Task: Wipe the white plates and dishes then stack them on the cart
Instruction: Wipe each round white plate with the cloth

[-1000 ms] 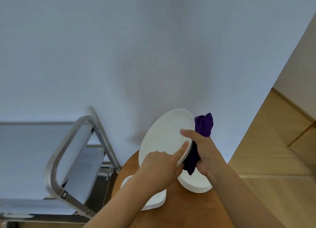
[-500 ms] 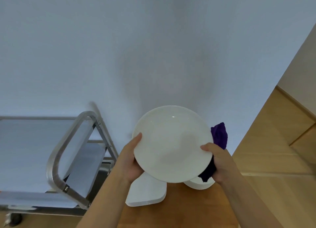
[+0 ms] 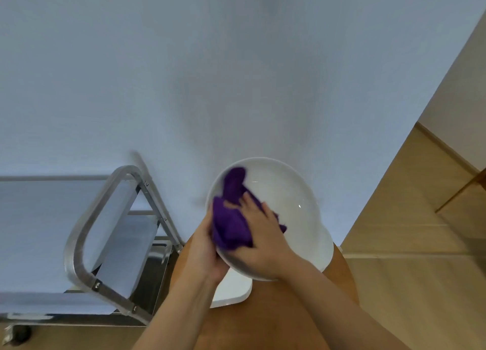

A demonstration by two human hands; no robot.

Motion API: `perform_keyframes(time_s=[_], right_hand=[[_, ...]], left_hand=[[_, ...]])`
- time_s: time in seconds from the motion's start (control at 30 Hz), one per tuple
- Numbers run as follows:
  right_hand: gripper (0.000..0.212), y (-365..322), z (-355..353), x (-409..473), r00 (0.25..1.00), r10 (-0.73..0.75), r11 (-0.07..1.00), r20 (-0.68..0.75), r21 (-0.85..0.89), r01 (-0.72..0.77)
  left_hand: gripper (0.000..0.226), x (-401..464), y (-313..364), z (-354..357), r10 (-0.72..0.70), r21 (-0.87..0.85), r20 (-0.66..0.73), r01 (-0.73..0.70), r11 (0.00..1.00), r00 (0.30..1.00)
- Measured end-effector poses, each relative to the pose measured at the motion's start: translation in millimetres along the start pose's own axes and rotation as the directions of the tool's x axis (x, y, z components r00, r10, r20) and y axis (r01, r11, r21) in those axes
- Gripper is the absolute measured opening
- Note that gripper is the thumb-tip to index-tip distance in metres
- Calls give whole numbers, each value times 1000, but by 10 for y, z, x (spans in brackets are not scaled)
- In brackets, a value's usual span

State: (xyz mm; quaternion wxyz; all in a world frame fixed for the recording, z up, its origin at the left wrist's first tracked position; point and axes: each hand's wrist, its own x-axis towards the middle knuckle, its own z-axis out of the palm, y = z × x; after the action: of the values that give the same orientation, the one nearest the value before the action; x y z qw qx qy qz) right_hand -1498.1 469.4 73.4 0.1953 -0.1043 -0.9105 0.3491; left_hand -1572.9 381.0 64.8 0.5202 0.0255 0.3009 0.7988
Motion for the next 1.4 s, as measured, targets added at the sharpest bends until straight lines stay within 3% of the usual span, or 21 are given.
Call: perform_keyframes(time_s=[0.03,0.1,0.17,0.27,0.43,0.57,0.63,0.7,0.8,0.87,0.93,1.0,1.07,1.17,1.4], right_hand=[[70,12,47,-81,992,-13,997,125,72,4],[68,40,75,-227,948,89,949,307,264,-174],[53,95,43,-306,923,154,890,354,357,-285],[40,180,-2,-379,926,151,921,347,290,-259],[42,482,-93,-536,966,67,995,250,-89,-46],[63,616,-95,-424,979,180,964,96,-216,-156],[67,614,-17,-346,978,203,962,44,-197,-190],[62,641,55,-366,964,252,965,89,-99,-243],[34,700,159,-632,872,429,835,235,266,-482],[32,779,245,-862,781,569,610,257,505,-611],[32,875,331,-1054,641,725,341,252,678,-652],[32,1011,391,-1209,517,824,190,233,745,-639],[38,1159,417,-1358,459,870,208,181,709,-673],[34,1334,476,-1578,443,885,267,141,626,-733],[23,1653,581,-1834,402,909,266,112,588,-764]], left_hand=[[53,-8,28,-34,-19,-45,-15,18,999,1000],[53,-19,75,-107,19,-60,-111,-26,998,994],[52,-38,67,-173,67,-55,-171,-77,995,983],[50,-58,-30,-281,50,-81,-249,-73,994,967],[55,-102,17,-437,79,-36,-197,-88,995,977],[46,-142,-57,-482,98,76,-267,-81,994,959],[38,-158,-118,-485,88,98,-291,-62,993,953],[37,-167,-170,-549,70,96,-291,-44,994,954],[38,-195,-329,-782,6,113,-353,36,993,936],[34,-250,-525,-983,-66,93,-413,114,989,908],[29,-320,-769,-1208,-115,57,-480,162,985,869],[28,-383,-1038,-1436,-147,0,-565,179,984,812],[35,-414,-1309,-1633,-215,-95,-624,200,975,752],[39,-408,-1679,-1835,-293,-199,-671,215,956,681],[35,-223,-2186,-2071,-319,-195,-683,256,947,658]])
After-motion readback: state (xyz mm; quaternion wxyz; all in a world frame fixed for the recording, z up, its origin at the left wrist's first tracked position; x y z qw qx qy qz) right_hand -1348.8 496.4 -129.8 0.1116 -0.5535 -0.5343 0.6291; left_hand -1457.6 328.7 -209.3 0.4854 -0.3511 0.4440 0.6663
